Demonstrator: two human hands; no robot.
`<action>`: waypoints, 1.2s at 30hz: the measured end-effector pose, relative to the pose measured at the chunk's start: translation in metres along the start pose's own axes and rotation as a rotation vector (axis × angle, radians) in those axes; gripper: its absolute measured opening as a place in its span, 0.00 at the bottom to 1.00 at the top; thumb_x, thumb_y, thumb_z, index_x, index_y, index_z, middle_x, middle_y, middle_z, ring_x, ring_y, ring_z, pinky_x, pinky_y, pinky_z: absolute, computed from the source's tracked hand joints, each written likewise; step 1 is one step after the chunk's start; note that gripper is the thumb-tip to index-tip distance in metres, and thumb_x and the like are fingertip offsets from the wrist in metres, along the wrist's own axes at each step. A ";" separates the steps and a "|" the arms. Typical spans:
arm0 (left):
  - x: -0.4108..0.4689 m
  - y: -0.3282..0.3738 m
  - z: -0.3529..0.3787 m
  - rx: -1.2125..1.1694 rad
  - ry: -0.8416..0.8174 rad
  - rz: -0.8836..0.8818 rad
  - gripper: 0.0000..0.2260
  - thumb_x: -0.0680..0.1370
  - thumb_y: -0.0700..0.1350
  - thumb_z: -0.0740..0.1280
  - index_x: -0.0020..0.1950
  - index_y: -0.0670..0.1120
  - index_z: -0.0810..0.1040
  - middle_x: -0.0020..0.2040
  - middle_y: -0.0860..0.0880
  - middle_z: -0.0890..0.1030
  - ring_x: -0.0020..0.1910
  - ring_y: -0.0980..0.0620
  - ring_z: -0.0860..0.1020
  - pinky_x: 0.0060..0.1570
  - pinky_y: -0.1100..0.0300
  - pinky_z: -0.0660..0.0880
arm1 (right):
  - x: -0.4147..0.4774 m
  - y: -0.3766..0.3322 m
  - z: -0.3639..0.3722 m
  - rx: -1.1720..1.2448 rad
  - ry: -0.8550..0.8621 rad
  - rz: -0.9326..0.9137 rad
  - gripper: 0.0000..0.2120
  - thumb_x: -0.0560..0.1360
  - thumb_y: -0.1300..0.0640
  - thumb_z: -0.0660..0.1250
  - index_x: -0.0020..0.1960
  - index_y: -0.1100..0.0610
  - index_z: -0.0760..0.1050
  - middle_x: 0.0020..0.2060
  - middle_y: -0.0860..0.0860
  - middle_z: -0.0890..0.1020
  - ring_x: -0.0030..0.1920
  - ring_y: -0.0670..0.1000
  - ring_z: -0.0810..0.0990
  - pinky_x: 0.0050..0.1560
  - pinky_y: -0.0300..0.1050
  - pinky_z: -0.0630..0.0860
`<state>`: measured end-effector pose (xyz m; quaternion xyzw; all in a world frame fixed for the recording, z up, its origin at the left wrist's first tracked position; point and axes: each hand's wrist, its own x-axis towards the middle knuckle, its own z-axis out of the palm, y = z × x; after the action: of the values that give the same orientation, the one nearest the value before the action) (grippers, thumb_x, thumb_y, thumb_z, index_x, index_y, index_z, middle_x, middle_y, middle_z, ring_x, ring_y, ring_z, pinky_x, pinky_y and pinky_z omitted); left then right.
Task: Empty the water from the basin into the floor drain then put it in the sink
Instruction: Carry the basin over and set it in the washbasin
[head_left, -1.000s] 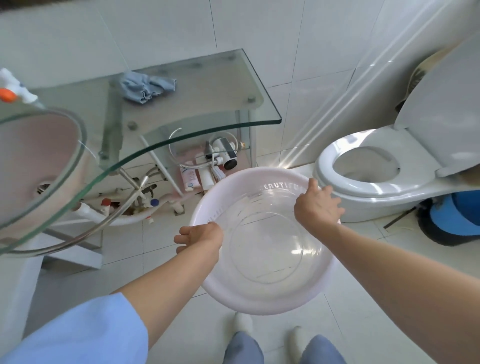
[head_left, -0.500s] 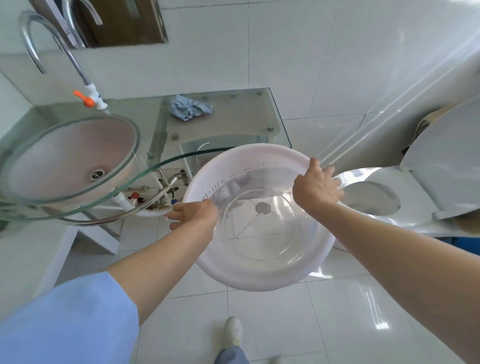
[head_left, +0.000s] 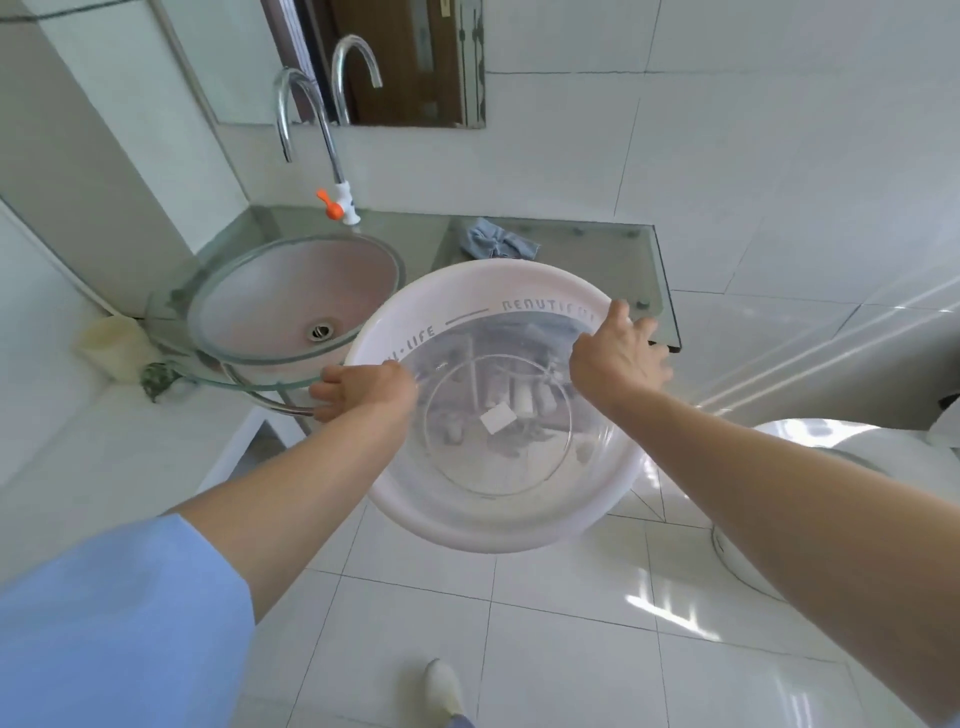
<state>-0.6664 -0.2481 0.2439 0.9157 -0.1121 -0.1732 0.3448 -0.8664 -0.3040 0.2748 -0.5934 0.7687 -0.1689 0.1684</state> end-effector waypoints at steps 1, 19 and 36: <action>0.008 0.001 -0.006 -0.001 0.008 -0.005 0.26 0.77 0.50 0.61 0.70 0.39 0.58 0.71 0.41 0.59 0.69 0.41 0.60 0.68 0.49 0.58 | 0.000 -0.011 0.003 0.007 -0.004 -0.015 0.17 0.76 0.58 0.57 0.64 0.52 0.60 0.58 0.56 0.67 0.56 0.62 0.69 0.53 0.56 0.66; 0.175 0.061 -0.073 -0.067 0.103 -0.017 0.26 0.78 0.49 0.61 0.70 0.38 0.57 0.72 0.41 0.58 0.68 0.41 0.60 0.66 0.47 0.60 | 0.029 -0.205 0.063 0.071 -0.032 -0.115 0.20 0.76 0.58 0.57 0.66 0.52 0.59 0.61 0.56 0.66 0.58 0.62 0.67 0.53 0.55 0.64; 0.321 0.058 -0.092 -0.038 0.115 -0.135 0.24 0.78 0.47 0.60 0.70 0.38 0.59 0.71 0.40 0.59 0.69 0.40 0.60 0.64 0.47 0.63 | 0.052 -0.328 0.172 0.006 -0.214 -0.167 0.17 0.78 0.55 0.54 0.66 0.53 0.61 0.59 0.56 0.68 0.59 0.61 0.68 0.55 0.55 0.65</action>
<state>-0.3415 -0.3406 0.2698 0.9230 -0.0267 -0.1451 0.3554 -0.5189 -0.4428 0.2699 -0.6694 0.6938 -0.1201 0.2366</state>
